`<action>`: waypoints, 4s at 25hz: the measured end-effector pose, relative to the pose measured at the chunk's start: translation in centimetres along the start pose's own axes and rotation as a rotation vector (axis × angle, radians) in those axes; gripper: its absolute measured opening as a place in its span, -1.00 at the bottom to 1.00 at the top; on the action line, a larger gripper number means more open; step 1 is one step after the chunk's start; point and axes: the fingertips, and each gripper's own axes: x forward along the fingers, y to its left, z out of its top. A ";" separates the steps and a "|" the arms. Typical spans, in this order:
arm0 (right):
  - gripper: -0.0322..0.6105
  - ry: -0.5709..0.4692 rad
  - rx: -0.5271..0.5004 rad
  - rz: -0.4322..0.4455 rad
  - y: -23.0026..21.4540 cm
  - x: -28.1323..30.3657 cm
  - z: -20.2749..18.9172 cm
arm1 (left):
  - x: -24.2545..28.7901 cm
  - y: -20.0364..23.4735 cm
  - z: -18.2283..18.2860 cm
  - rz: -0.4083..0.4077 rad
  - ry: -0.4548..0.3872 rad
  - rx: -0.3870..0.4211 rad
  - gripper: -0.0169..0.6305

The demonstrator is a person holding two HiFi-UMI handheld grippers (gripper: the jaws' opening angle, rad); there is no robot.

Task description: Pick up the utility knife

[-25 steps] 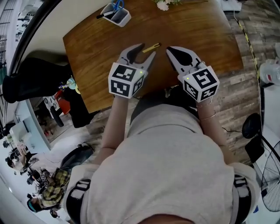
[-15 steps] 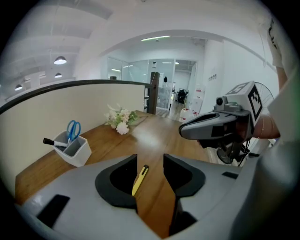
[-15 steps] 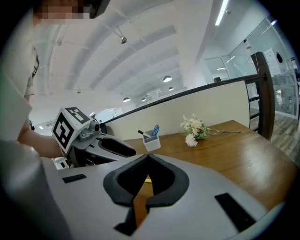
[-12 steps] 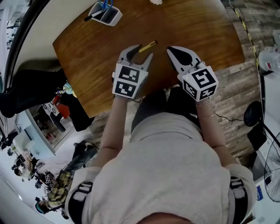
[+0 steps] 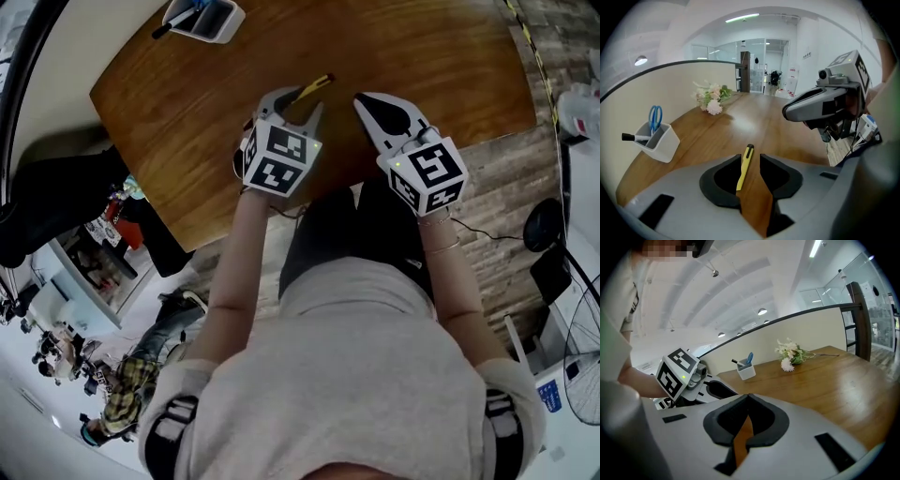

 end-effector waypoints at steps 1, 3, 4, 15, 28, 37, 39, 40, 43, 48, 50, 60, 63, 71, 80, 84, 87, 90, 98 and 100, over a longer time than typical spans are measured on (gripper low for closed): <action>-0.87 0.004 0.003 0.000 -0.1 0.1 -0.3 | 0.4 0.2 -0.1 0.002 0.007 0.006 -0.52; -0.87 0.011 0.007 0.001 -0.4 0.3 -0.8 | 1.0 0.5 -0.3 0.007 0.022 0.020 -0.52; -0.87 0.014 0.009 0.001 -0.5 0.3 -1.0 | 1.2 0.6 -0.3 0.008 0.030 0.030 -0.52; -0.87 0.011 0.041 -0.044 -2.4 -0.2 -2.1 | 3.8 1.4 -1.1 0.026 0.121 0.187 -0.60; -0.87 0.038 0.054 -0.022 -1.9 -0.2 -3.6 | 4.0 0.9 -1.2 0.001 0.079 0.141 -0.76; -0.87 0.039 0.031 -0.020 -1.4 -1.2 -2.5 | 3.4 0.5 -0.9 -0.047 0.034 0.035 -0.73; -0.87 0.031 0.029 -0.018 -1.2 -1.5 -2.0 | 3.0 -0.1 -0.6 -0.061 0.000 -0.032 -0.73; -0.87 0.026 0.026 -0.015 -1.1 -1.6 -1.8 | 2.7 -0.4 -0.3 -0.070 -0.021 -0.071 -0.73; -0.87 0.016 0.008 -0.003 -0.7 -1.8 -1.0 | 1.8 -0.8 0.8 -0.080 -0.088 -0.181 -0.73; -0.87 -0.009 -0.032 0.017 0.1 -2.4 0.8 | -0.9 -0.8 3.0 -0.078 -0.190 -0.285 -0.73; -0.87 -0.022 -0.053 0.025 0.4 -2.5 1.6 | -2.1 -0.6 4.0 -0.067 -0.229 -0.307 -0.73; -0.87 -0.081 -0.129 0.060 2.4 -3.4 5.6 | -9.0 0.4 8.8 0.051 -0.430 -0.278 -0.73; -0.87 -0.096 -0.156 0.069 3.1 -3.5 6.7 | -11.1 0.7 9.6 0.081 -0.481 -0.273 -0.73; -0.87 -0.146 -0.227 0.104 5.3 -4.3 9.8 | -16.0 0.6 11.0 0.134 -0.653 -0.304 -0.73; -0.87 -0.189 -0.291 0.138 7.1 -4.8 12.4 | -19.4 0.3 11.1 0.182 -0.786 -0.328 -0.73; -0.87 -0.199 -0.310 0.152 7.9 -5.0 13.0 | -20.5 0.3 10.8 0.192 -0.815 -0.348 -0.73; -0.87 -0.198 -0.328 0.168 8.5 -4.9 13.3 | -21.1 0.2 10.6 0.198 -0.834 -0.359 -0.73; -0.87 -0.199 -0.339 0.186 9.1 -5.0 13.2 | -21.5 0.0 10.3 0.207 -0.855 -0.373 -0.73; -0.87 -0.189 -0.344 0.232 10.5 -5.0 12.1 | -21.5 -1.2 9.3 0.204 -0.871 -0.395 -0.73; -0.87 -0.191 -0.343 0.242 10.8 -5.1 11.9 | -21.1 -1.5 8.8 0.201 -0.865 -0.410 -0.73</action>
